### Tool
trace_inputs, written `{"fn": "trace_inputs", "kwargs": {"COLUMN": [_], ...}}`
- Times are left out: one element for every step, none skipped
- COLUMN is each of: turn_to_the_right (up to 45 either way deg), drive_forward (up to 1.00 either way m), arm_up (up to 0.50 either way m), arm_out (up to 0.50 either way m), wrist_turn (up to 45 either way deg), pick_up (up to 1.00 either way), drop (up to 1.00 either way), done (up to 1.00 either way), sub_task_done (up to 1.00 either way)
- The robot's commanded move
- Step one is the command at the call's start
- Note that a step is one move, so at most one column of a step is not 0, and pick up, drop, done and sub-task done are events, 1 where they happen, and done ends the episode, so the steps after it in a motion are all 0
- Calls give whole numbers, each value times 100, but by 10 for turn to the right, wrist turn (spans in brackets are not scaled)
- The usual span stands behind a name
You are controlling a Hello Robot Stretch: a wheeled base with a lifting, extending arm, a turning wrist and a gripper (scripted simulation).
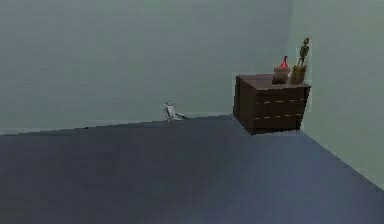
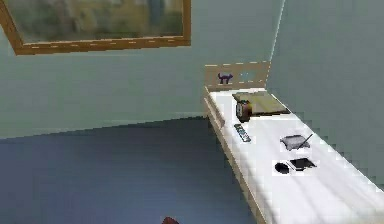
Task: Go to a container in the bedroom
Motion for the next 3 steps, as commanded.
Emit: {"fn": "trace_inputs", "kwargs": {"turn_to_the_right": [120,0,150], "drive_forward": [0,20,0], "arm_up": [0,0,0], "arm_out": [0,0,0], "wrist_turn": [0,0,0], "pick_up": [0,0,0], "drop": [0,0,0], "done": [0,0,0], "sub_task_done": [0,0,0]}}
